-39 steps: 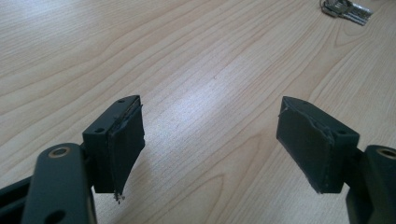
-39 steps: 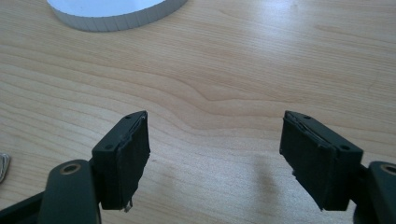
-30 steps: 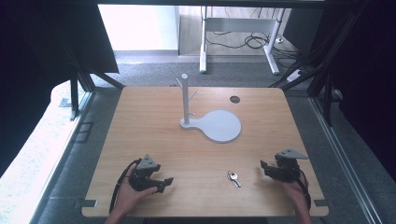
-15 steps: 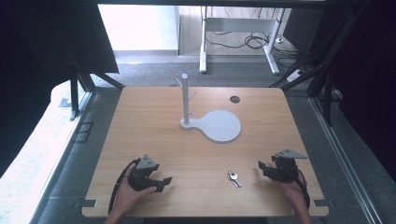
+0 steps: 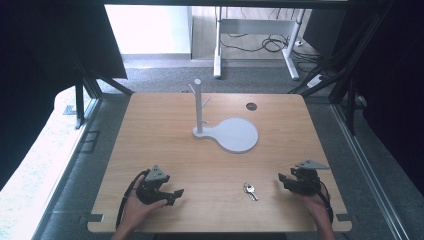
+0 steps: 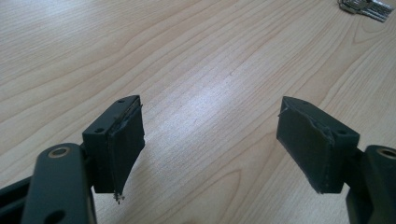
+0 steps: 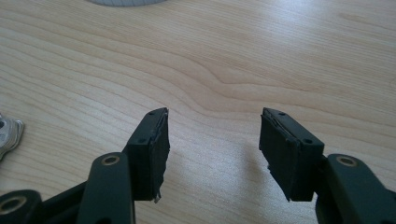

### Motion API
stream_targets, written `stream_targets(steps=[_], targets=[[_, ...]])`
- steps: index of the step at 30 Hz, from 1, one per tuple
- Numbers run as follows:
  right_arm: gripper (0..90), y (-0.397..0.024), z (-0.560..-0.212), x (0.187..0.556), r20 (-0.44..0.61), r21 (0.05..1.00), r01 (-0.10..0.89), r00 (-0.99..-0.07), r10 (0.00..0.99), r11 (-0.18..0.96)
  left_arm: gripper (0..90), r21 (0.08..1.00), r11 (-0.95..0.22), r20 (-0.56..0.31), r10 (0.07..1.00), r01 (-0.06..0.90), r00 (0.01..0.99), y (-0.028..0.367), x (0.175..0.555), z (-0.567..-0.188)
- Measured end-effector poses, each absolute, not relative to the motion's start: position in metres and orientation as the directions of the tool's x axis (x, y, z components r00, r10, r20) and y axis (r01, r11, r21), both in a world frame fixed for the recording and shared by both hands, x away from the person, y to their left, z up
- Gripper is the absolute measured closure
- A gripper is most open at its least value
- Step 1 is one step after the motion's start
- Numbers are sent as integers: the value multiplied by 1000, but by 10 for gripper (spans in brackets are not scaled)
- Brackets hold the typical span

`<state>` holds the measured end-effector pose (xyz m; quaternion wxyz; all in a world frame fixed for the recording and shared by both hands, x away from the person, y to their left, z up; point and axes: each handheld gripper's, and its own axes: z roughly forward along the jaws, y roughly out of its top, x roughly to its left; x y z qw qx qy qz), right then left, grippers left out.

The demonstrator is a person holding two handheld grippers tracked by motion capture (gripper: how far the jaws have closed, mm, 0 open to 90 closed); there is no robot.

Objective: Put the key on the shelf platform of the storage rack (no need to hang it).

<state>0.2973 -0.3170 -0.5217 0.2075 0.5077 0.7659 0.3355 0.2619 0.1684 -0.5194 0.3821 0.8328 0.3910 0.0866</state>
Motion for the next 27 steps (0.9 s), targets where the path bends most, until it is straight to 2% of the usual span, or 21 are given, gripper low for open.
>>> stream_targets(steps=[16,27], targets=[[453,-318,-510,297,55,683,667,-453,890,297,235,706,-391,-152,732,591,665,174,263,-518],[491,-304,-476,295,-1,650,624,-569,823,433,235,707,-388,-158,728,591,667,172,261,-516]])
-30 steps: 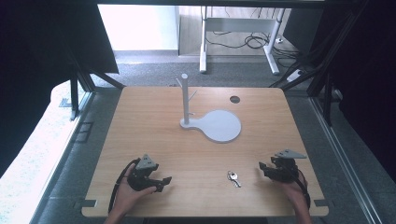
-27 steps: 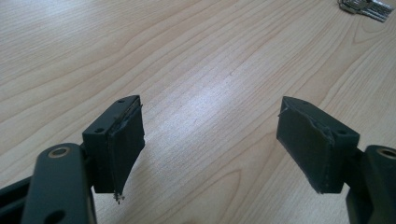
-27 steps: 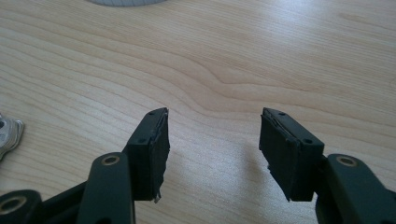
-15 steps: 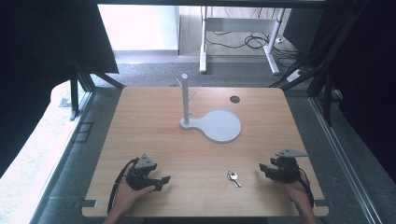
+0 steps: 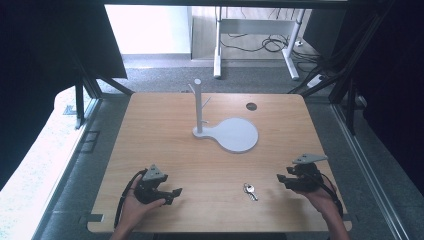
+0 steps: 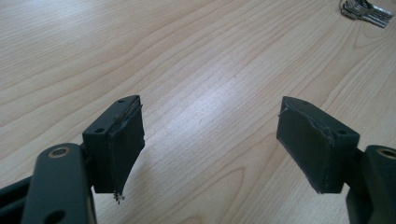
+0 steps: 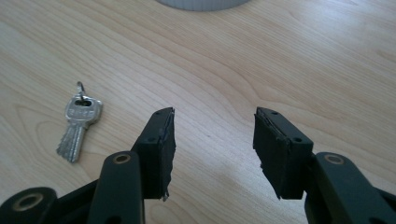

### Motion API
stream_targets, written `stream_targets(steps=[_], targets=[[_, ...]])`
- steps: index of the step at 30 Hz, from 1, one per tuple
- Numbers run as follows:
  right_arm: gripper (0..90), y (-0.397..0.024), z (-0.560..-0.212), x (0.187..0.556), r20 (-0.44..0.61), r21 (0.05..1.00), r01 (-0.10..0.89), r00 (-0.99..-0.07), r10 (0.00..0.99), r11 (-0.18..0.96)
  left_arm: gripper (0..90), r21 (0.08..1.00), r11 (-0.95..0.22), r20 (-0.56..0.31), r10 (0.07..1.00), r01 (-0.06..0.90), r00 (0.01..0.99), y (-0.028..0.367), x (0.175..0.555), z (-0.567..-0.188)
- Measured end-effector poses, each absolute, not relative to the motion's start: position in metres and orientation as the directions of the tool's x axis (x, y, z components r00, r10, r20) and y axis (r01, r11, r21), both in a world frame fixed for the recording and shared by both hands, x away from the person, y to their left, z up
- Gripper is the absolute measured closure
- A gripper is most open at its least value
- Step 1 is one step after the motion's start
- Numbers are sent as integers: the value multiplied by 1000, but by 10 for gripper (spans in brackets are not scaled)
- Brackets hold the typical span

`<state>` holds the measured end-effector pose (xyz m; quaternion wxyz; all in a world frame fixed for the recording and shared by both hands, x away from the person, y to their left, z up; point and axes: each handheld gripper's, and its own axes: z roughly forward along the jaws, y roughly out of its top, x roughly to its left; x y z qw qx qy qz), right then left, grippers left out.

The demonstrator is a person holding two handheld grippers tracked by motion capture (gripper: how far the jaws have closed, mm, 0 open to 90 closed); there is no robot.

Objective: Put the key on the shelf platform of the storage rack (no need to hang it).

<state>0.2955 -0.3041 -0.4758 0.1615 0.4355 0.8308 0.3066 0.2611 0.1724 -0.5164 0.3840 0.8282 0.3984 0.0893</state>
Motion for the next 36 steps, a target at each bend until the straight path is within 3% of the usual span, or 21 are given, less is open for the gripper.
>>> stream_targets(steps=[17,36], targets=[[597,-251,-451,306,27,594,606,-673,739,529,234,719,-378,-164,723,583,671,173,259,-512],[710,-211,-467,309,55,484,615,-731,680,622,234,712,-383,-180,711,589,680,169,259,-516]])
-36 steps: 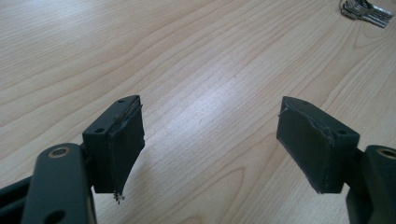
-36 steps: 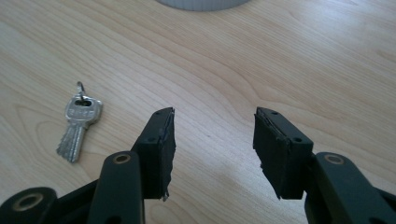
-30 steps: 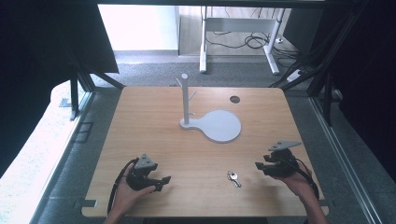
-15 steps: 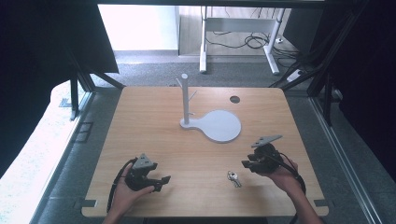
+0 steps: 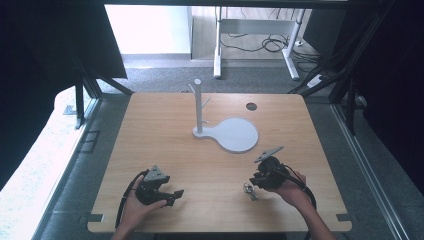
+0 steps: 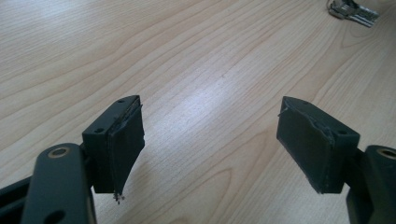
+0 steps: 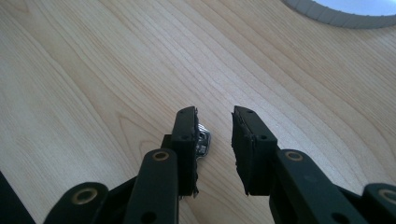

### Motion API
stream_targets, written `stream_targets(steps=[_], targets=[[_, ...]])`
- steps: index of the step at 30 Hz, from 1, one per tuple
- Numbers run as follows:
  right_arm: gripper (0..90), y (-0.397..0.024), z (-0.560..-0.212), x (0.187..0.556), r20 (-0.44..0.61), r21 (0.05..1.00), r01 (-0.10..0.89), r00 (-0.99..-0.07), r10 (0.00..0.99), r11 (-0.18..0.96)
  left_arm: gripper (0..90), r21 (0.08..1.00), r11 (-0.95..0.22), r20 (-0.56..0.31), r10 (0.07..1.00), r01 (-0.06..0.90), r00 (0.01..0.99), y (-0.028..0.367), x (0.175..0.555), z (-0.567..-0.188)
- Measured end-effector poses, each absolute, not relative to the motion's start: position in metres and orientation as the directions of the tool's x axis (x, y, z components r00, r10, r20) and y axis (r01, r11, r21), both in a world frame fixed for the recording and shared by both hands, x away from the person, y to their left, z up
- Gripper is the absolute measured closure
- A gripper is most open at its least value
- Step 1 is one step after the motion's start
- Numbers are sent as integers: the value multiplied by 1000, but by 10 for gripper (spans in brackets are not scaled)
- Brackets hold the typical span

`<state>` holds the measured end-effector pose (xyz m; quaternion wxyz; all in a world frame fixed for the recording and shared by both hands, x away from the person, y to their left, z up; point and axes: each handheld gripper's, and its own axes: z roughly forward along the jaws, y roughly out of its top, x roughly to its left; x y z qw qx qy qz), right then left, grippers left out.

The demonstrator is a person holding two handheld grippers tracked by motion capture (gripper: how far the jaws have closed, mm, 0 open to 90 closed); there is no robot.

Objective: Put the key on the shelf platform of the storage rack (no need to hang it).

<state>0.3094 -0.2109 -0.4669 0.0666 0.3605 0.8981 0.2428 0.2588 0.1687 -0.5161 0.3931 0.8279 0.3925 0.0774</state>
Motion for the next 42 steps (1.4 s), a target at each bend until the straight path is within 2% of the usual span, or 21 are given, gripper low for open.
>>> stream_targets(steps=[8,18,34,42], targets=[[732,-202,-468,311,63,472,616,-737,672,631,234,704,-385,-191,706,596,682,167,260,-520],[736,-186,-477,314,65,412,623,-748,661,665,234,703,-393,-184,704,593,685,167,260,-519],[761,-185,-489,330,82,360,660,-727,682,660,234,707,-387,-186,706,592,684,168,260,-519],[779,-181,-495,333,95,333,663,-731,676,671,233,698,-413,-151,713,585,685,166,260,-520]])
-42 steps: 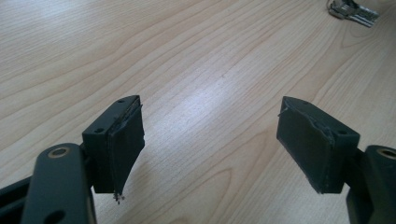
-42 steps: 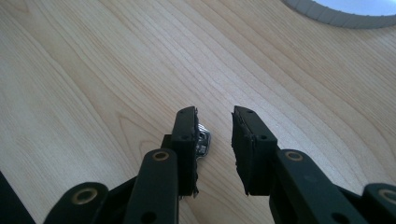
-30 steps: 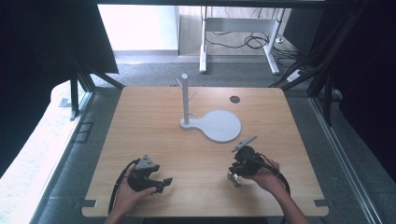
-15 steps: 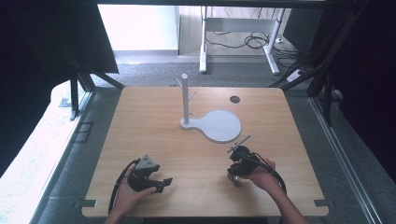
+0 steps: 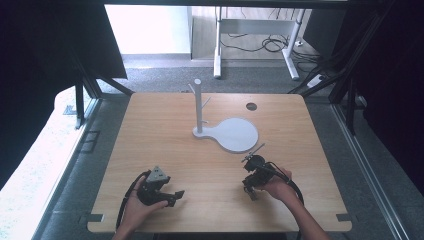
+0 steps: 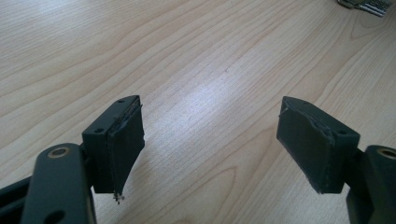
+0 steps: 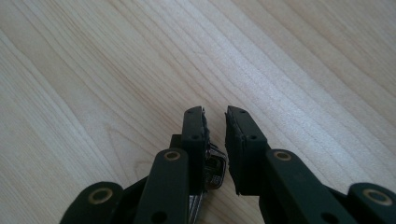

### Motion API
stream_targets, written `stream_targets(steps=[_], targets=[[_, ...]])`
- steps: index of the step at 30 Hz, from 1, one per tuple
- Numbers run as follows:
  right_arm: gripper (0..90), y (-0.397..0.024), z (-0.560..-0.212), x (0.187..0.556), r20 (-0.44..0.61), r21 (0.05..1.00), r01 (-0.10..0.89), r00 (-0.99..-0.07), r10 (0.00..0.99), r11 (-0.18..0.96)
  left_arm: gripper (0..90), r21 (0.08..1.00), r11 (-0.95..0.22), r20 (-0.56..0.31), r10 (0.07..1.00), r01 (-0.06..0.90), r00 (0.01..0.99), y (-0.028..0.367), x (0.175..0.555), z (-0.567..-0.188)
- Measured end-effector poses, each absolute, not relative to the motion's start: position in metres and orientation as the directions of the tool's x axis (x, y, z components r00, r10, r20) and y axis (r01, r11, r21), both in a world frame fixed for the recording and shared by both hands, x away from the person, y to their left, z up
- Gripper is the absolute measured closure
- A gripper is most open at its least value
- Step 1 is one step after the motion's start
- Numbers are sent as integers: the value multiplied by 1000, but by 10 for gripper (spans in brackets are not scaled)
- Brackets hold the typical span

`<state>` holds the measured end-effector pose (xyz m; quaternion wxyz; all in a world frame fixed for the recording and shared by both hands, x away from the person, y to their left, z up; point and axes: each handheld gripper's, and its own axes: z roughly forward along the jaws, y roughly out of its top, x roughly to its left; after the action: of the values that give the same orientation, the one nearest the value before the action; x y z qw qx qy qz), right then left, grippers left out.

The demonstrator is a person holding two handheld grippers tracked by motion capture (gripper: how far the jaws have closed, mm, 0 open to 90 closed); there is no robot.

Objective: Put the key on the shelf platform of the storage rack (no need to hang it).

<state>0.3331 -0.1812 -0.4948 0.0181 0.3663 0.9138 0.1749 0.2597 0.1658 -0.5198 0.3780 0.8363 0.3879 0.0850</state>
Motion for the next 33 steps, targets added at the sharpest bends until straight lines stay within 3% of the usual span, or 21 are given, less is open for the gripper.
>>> stream_targets(steps=[9,17,33], targets=[[801,-180,-498,335,116,304,684,-718,687,663,233,700,-412,-154,711,584,686,166,260,-520],[883,-180,-499,336,144,279,697,-711,689,661,233,698,-413,-153,712,585,686,167,260,-520],[896,-185,-485,330,112,292,673,-729,675,679,233,700,-409,-156,713,586,684,168,260,-519]])
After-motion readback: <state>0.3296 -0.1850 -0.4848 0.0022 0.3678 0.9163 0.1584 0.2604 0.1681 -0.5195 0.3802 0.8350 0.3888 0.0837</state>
